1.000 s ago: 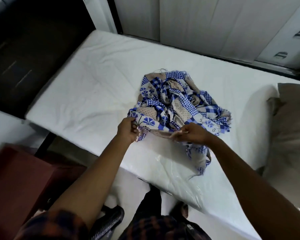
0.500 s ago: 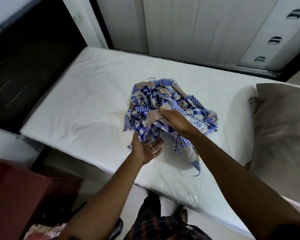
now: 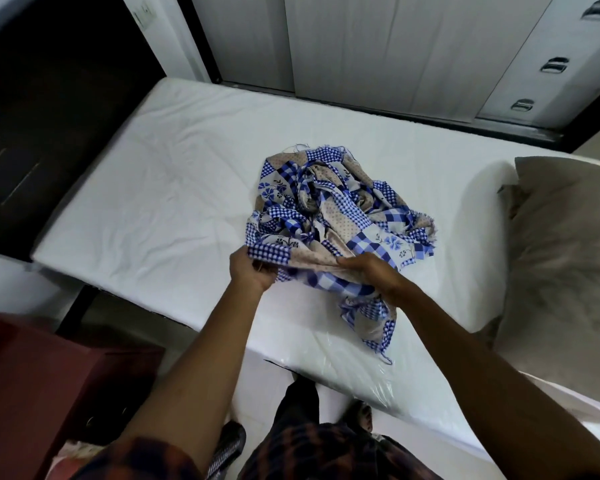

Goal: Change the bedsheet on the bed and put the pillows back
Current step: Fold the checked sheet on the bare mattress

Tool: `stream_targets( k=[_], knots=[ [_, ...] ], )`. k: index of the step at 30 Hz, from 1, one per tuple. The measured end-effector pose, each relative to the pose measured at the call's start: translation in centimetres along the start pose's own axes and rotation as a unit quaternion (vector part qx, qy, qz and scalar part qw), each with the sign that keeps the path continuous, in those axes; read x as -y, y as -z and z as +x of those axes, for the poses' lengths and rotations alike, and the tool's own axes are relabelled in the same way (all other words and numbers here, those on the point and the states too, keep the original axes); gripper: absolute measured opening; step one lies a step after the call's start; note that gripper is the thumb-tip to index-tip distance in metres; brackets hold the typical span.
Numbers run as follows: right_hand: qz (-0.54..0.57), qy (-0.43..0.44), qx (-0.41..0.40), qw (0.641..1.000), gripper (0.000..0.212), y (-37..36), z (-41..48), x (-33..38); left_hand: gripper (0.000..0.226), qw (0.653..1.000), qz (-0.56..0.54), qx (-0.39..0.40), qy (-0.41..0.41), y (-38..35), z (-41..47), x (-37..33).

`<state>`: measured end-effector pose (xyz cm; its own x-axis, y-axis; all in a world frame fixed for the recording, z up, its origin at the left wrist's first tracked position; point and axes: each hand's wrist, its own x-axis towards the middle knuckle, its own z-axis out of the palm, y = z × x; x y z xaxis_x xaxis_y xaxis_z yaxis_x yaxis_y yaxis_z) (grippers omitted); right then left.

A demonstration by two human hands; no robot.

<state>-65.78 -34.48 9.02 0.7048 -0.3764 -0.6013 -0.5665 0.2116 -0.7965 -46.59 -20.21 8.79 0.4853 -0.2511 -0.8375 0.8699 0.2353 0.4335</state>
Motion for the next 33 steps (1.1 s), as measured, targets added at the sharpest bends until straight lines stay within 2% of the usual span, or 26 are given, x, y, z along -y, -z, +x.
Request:
stream_targets(
  k=[2, 5, 8, 10, 12, 14, 16, 19, 21, 23, 24, 26, 29, 30, 32, 33],
  knots=[
    [-0.067, -0.013, 0.002, 0.998, 0.035, -0.2, 0.2, -2.0, 0.035, 1.0, -0.013, -0.007, -0.001, 0.2, 0.9, -1.3],
    [-0.254, -0.035, 0.085, 0.963, 0.052, -0.7, 0.4, -5.1, 0.024, 0.999, -0.048, -0.016, -0.017, 0.0, 2.7, -3.5],
    [-0.304, -0.092, 0.112, 0.941, 0.048, -0.6, 0.6, -7.7, 0.025, 0.999, -0.043, 0.005, -0.016, -1.0, 3.3, -4.2],
    [-0.308, -0.08, 0.129, 0.939, 0.044, -1.4, 0.7, -7.4, 0.029, 0.999, 0.024, 0.041, -0.003, -1.8, 2.9, -3.5],
    [-0.309, -0.051, 0.165, 0.935, 0.037, -2.6, 0.8, -5.5, 0.029, 0.988, 0.141, 0.052, -0.02, -1.9, 3.0, -2.4],
    [-0.292, -0.022, 0.198, 0.935, 0.034, -3.5, 1.5, -4.0, 0.021, 0.946, 0.318, 0.029, -0.065, -0.9, 3.8, -0.4],
    [-0.291, -0.016, 0.227, 0.929, 0.036, -3.9, 2.3, -3.5, 0.021, 0.894, 0.443, 0.003, -0.066, 1.6, 4.7, 2.1],
    [-0.373, -0.055, 0.25, 0.892, 0.038, -4.1, 3.3, -4.2, 0.02, 0.891, 0.453, -0.015, 0.037, 4.7, 5.2, 4.6],
    [-0.458, -0.084, 0.244, 0.851, 0.035, -4.0, 4.2, -5.5, 0.017, 0.892, 0.441, -0.011, 0.095, 5.2, 5.6, 5.7],
    [-0.545, -0.084, 0.218, 0.805, 0.02, -4.0, 5.5, -6.4, 0.019, 0.883, 0.464, 0.006, 0.078, 5.0, 6.1, 6.4],
    [-0.566, -0.083, 0.192, 0.797, 0.024, -4.0, 6.3, -6.7, 0.018, 0.879, 0.475, 0.008, 0.048, 4.9, 6.2, 6.5],
    [-0.56, -0.061, 0.131, 0.816, 0.039, -4.5, 8.3, -6.3, 0.015, 0.879, 0.477, 0.001, 0.009, 4.7, 7.1, 5.8],
    [-0.462, -0.02, 0.032, 0.886, 0.046, -6.8, 11.4, -4.3, 0.011, 0.876, 0.482, -0.023, -0.004, 5.6, 9.5, 3.5],
    [-0.442, -0.006, 0.017, 0.897, 0.051, -7.9, 12.7, -3.6, 0.009, 0.873, 0.486, -0.034, -0.012, 6.3, 10.6, 2.6],
    [-0.451, 0.003, 0.025, 0.892, 0.057, -10.1, 15.0, -3.0, 0.002, 0.877, 0.479, -0.032, -0.018, 8.1, 12.3, 0.7],
    [-0.469, 0.0, 0.043, 0.882, 0.06, -11.5, 16.4, -3.0, 0.008, 0.883, 0.468, -0.028, -0.014, 9.1, 13.1, -0.3]
  ],
)
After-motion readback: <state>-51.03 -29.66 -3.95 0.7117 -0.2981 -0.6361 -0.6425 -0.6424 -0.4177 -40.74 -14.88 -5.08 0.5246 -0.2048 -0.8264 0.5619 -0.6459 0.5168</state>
